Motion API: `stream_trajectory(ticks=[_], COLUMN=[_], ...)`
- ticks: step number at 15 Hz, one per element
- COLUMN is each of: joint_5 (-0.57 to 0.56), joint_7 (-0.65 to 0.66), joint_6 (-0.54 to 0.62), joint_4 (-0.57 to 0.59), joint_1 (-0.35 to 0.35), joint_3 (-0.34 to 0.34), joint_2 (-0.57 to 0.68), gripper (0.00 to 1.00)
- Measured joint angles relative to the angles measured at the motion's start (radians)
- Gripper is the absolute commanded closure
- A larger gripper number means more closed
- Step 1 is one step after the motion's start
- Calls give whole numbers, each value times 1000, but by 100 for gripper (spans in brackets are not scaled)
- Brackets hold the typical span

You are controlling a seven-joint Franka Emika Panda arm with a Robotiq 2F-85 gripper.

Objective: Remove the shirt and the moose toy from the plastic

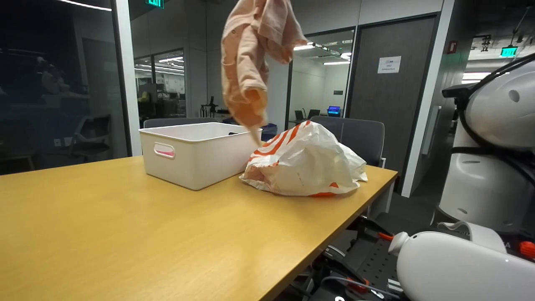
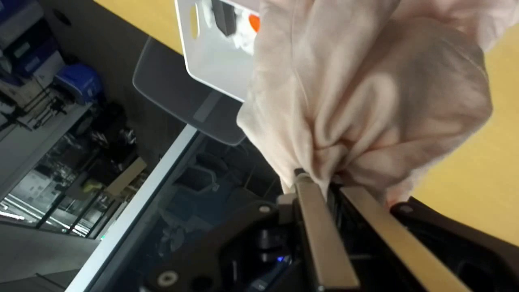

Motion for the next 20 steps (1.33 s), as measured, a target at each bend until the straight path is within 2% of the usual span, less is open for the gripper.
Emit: stream_trajectory(ticks=[2, 4, 7, 8, 9, 10, 13, 17, 18, 20], joint_5=[-36, -101, -153, -167, -175, -175, -169, -130, -122, -120], joint_7=[70, 111, 115, 114, 110, 97, 51, -21, -28, -29], joint_6=[151, 288, 500, 567, 618, 653, 693, 673, 644, 565], joint_4=[-40, -85, -174, -204, -229, -248, -264, -252, -245, -224], joint_1=[-10, -41, -157, -200, -233, -247, -231, -142, -132, -140], joint_3=[36, 24, 17, 21, 26, 27, 8, -87, -108, -138], joint_2=[25, 65, 154, 192, 234, 279, 405, 496, 498, 483], gripper=[95, 95, 93, 67, 66, 61, 37, 7, 1, 0])
